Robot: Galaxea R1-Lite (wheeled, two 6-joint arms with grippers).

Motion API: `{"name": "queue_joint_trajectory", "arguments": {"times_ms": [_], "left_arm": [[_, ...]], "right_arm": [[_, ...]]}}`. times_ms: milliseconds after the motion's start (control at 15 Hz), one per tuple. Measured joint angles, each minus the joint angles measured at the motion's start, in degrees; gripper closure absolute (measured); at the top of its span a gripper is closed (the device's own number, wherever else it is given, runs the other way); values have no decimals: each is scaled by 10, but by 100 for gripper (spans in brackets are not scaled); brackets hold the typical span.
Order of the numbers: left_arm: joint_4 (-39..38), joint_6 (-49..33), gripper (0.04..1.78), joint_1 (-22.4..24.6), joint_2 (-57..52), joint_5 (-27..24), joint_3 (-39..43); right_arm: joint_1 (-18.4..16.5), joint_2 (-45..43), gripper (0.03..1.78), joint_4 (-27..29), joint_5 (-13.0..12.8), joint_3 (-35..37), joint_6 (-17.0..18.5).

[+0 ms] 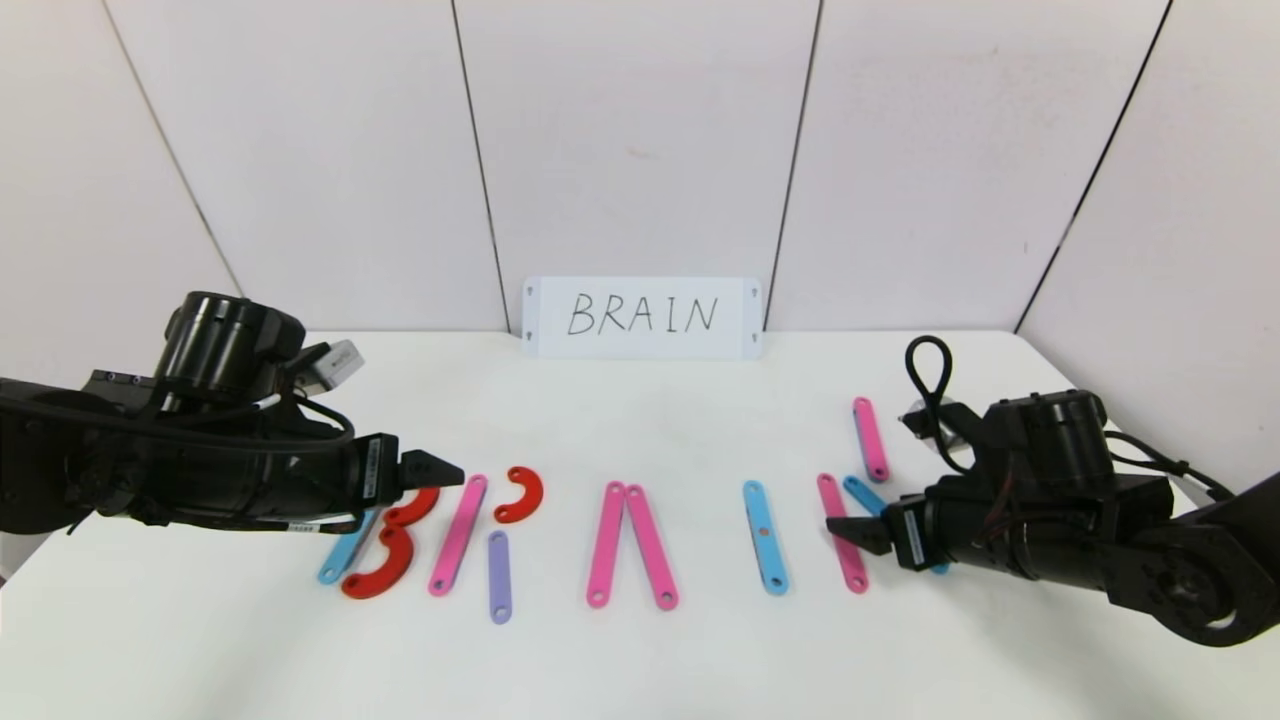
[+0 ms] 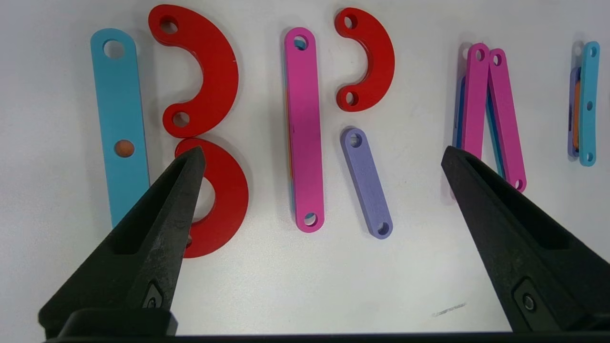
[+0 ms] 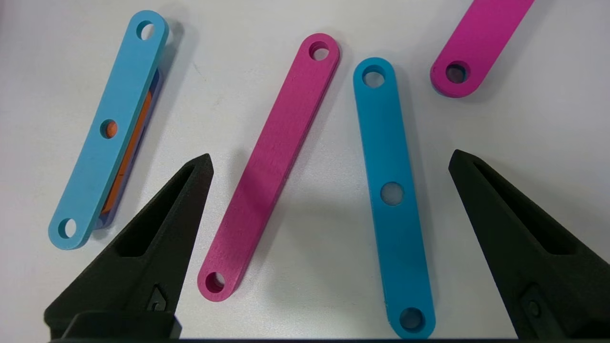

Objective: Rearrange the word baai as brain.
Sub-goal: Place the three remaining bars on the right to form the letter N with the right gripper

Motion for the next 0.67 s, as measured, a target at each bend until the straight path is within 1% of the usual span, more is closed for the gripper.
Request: {"name": "queue_joint_trajectory", "arguments": {"times_ms": [267, 400, 667], "left_arm": [[0, 0, 8, 0, -3, 0, 2], [0, 0, 8, 0, -3, 0, 3], [0, 0, 8, 0, -4, -1, 3]], "right_arm": [[13, 2, 8, 0, -2, -2, 4], [18, 2, 8, 0, -4, -5, 11], [21, 0, 8, 0, -5, -9, 15]]}}
